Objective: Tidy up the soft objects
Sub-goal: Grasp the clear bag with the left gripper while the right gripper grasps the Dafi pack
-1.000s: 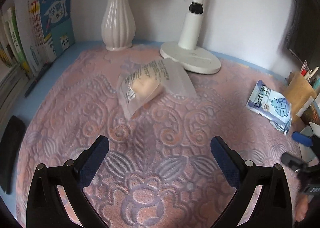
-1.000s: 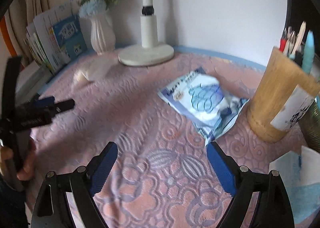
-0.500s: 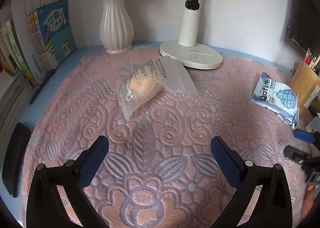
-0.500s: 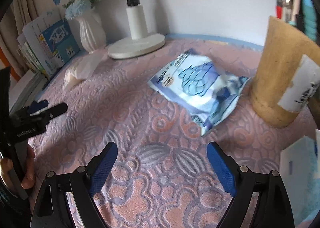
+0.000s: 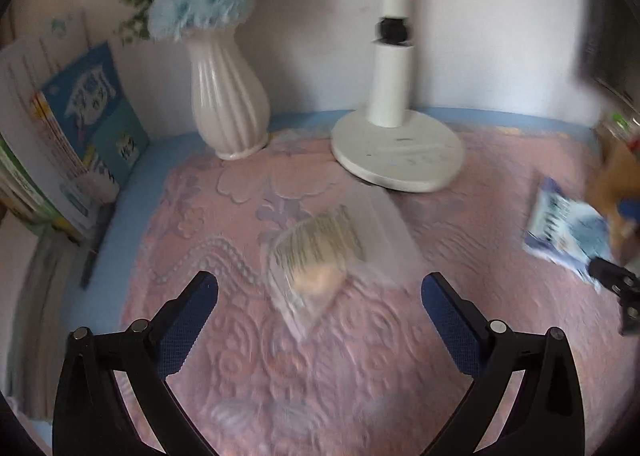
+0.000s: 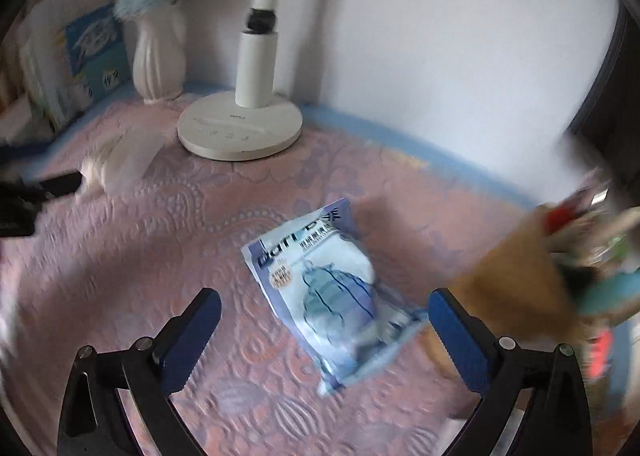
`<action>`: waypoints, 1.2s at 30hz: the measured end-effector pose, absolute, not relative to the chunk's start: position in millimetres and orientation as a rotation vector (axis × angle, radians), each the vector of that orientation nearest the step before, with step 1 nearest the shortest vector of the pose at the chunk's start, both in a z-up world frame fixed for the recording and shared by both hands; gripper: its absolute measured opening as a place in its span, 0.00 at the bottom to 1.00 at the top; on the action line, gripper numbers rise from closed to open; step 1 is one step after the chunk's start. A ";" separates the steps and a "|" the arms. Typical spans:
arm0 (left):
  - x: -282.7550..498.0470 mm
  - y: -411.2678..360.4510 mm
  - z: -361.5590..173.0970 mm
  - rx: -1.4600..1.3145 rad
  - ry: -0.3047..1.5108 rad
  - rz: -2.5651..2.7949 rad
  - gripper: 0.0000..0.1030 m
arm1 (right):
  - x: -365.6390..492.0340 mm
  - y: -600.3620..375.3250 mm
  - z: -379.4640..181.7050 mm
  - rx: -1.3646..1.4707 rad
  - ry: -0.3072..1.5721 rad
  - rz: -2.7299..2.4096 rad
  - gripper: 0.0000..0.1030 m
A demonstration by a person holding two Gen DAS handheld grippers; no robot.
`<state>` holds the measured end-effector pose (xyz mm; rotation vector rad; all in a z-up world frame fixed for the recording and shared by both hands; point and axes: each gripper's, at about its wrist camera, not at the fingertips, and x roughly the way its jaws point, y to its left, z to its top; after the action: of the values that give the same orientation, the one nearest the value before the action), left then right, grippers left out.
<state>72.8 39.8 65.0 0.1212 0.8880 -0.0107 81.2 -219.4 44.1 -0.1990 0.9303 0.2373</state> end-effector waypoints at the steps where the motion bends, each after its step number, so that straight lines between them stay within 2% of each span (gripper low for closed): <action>1: 82.0 40.6 58.8 0.119 0.895 0.008 0.99 | 89.7 -223.3 40.9 -0.153 0.960 0.260 1.00; 5: 98.4 34.8 38.0 0.120 0.898 -0.001 0.95 | 107.1 -232.7 30.5 -0.074 1.015 0.268 1.00; 7: 99.5 34.1 30.8 0.079 0.904 -0.057 0.75 | 113.2 -235.3 25.2 -0.054 1.046 0.283 1.00; 9: 98.8 35.7 25.4 0.038 0.909 -0.088 0.72 | 116.3 -227.9 24.4 -0.085 1.051 0.288 1.00; 13: 96.3 37.7 22.5 0.031 0.886 -0.071 0.59 | 117.3 -213.8 17.5 -0.185 1.066 0.267 1.00; 20: 87.5 29.0 22.1 0.072 0.837 -0.053 0.56 | 112.5 -208.0 2.1 -0.276 1.147 0.250 1.00; 27: 82.9 32.8 24.5 0.058 0.808 -0.100 0.56 | 122.3 -236.7 -13.3 0.028 1.184 0.320 1.00; 36: 85.5 31.1 23.3 0.062 0.821 -0.115 0.56 | 124.0 -245.5 -8.6 0.162 1.146 0.280 1.00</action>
<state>85.5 31.1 23.3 0.0617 0.8213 -0.1148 124.0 -245.5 -8.6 0.1618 1.1460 0.2799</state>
